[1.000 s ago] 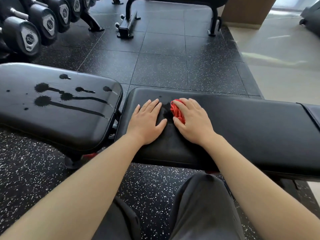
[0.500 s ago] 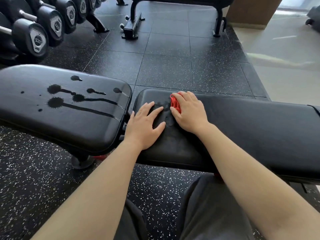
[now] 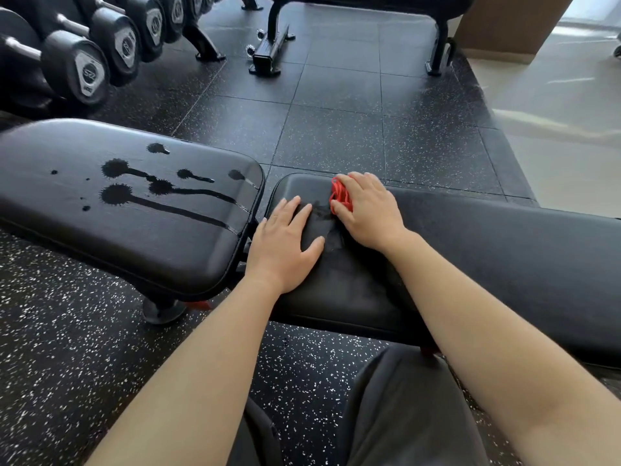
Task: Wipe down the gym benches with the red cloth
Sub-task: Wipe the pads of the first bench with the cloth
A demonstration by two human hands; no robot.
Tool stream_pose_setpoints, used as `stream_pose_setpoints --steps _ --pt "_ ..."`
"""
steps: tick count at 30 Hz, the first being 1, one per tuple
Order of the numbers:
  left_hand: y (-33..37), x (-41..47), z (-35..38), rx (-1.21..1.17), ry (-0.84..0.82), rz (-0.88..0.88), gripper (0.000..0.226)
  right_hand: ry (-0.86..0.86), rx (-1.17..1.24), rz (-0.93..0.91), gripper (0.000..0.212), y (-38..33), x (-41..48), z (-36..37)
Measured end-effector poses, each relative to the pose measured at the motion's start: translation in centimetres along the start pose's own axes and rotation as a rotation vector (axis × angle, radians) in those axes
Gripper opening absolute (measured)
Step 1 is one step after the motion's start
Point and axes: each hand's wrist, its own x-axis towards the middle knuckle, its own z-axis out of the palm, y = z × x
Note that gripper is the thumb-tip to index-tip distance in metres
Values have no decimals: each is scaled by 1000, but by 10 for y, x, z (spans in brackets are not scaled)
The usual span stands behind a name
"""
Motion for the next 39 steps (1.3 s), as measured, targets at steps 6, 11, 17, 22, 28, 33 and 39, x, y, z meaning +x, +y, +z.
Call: stream_pose_setpoints --steps 6,11,17,22,28,33,39 --pt "0 -1 -1 -7 -7 1 63 39 -6 -43 55 -9 -46 -4" --pt "-1 1 0 -7 -1 -2 62 32 50 -73 55 -8 -51 -8" --pt "-1 2 1 7 7 3 62 23 38 -11 49 -6 15 -1" --pt "-1 1 0 7 5 3 62 26 8 3 49 -11 -3 -3" --pt "-1 1 0 -2 -3 1 61 37 12 -104 64 -9 -73 -13" --pt "-1 0 0 -2 -7 1 61 13 44 -88 61 -4 -78 -15" --pt "-1 -1 0 4 -4 9 61 -26 65 5 53 -6 -44 -14"
